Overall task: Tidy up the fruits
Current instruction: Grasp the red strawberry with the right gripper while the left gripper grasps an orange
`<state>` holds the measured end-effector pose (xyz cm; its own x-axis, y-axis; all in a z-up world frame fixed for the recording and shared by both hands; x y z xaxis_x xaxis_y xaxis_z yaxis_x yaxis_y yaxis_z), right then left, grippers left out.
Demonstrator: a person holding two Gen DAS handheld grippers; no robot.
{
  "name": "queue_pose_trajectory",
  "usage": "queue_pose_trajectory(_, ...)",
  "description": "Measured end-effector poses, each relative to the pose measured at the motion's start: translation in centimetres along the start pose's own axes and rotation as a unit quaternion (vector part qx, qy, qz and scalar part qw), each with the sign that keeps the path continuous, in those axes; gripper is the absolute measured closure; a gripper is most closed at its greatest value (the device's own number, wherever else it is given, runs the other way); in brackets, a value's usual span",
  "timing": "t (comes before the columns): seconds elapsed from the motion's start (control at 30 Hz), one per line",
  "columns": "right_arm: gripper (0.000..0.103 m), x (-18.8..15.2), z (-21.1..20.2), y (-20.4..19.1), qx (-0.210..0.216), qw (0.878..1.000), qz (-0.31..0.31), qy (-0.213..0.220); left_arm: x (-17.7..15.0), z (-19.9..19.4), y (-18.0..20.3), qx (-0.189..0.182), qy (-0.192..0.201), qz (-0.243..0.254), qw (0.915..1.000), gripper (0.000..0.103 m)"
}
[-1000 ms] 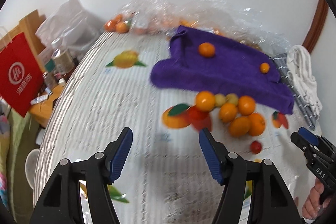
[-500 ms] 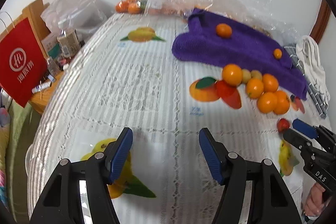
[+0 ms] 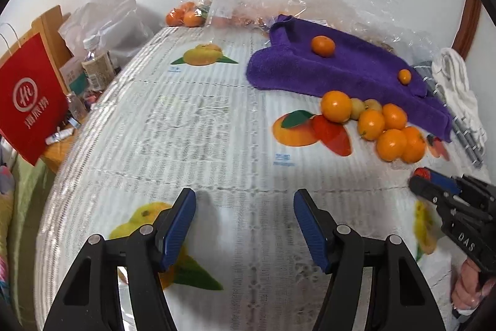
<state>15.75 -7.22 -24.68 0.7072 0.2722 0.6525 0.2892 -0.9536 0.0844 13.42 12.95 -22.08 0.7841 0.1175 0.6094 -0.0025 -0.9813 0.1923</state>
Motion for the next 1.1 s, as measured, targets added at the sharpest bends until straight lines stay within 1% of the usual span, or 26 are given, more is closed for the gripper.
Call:
queue_pose_trajectory(0.07, 0.081, -0.2, -0.9, 0.7, -0.002, 1.000, 0.000, 0.014, 0.2, 0.0, 0.7, -0.019, 0.000, -0.001, 0.9998, 0.040)
queue_pose_trajectory(0.13, 0.081, -0.4, -1.8, 2.1, -0.019, 0.999, 0.002, 0.027, 0.5, 0.2, 1.5, -0.030, 0.003, 0.005, 0.9995, 0.040)
queue_pose_trajectory(0.2, 0.081, -0.8, -2.6, 4.3, -0.042, 0.998, 0.015, 0.037, 1.1, 0.5, 2.6, -0.042, 0.007, 0.016, 0.9990, 0.040)
queue_pose_trajectory(0.23, 0.081, -1.0, -2.9, 5.3, -0.050, 0.998, 0.022, 0.039, 1.4, 0.6, 3.1, -0.046, 0.009, 0.018, 0.9987, 0.043)
queue_pose_trajectory(0.33, 0.081, -1.4, -3.2, 9.0, -0.083, 0.994, 0.051, 0.042, 2.4, 0.9, 4.1, -0.060, 0.016, 0.014, 0.9980, 0.044)
queue_pose_trajectory(0.4, 0.081, -1.4, -3.0, 11.0, -0.096, 0.992, 0.071, 0.038, 3.5, 1.4, 4.8, -0.073, 0.019, 0.012, 0.9971, 0.052)
queue_pose_trajectory(0.5, 0.081, -1.2, -2.3, 13.7, -0.107, 0.989, 0.101, 0.028, 5.0, 2.4, 5.3, -0.084, 0.023, 0.000, 0.9962, 0.053)
queue_pose_trajectory(0.6, 0.081, -1.0, -2.1, 15.2, -0.111, 0.987, 0.116, 0.032, 5.9, 3.5, 5.7, -0.104, 0.018, -0.005, 0.9944, 0.053)
queue_pose_trajectory(0.73, 0.081, -0.9, -1.3, 15.9, -0.109, 0.985, 0.126, 0.036, 6.5, 4.8, 6.3, -0.100, 0.017, 0.015, 0.9948, 0.053)
queue_pose_trajectory(0.87, 0.081, -1.0, -0.5, 16.2, -0.094, 0.986, 0.136, 0.028, 6.8, 6.1, 6.1, -0.112, 0.009, 0.004, 0.9936, 0.053)
queue_pose_trajectory(0.9, 0.081, -1.0, -0.3, 16.3, -0.091, 0.986, 0.138, 0.028, 6.9, 6.5, 6.0, -0.117, 0.006, -0.001, 0.9931, 0.055)
queue_pose_trajectory(1.03, 0.081, -1.1, -0.2, 16.7, -0.080, 0.985, 0.152, 0.026, 6.9, 6.8, 5.9, -0.131, 0.012, -0.004, 0.9913, 0.056)
queue_pose_trajectory(1.07, 0.081, -1.2, 0.0, 16.7, -0.081, 0.985, 0.153, 0.020, 6.9, 6.9, 5.8, -0.134, 0.011, -0.008, 0.9909, 0.058)
queue_pose_trajectory(1.1, 0.081, -1.2, 0.1, 16.7, -0.082, 0.985, 0.153, 0.017, 6.9, 6.9, 5.8, -0.138, 0.011, -0.011, 0.9903, 0.066)
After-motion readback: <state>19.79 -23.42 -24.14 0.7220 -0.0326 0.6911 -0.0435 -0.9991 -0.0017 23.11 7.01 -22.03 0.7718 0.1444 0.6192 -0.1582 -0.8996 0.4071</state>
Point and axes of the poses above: each gripper's, at about its wrist camera, not at the fingertips, and z roughly the way its jaws point, y to its right, x to its top, the point moved 4 cm from there along z, roughly the way its jaws point, and after that the axes turned 7 degrees about -x, right-handed, at the moved point
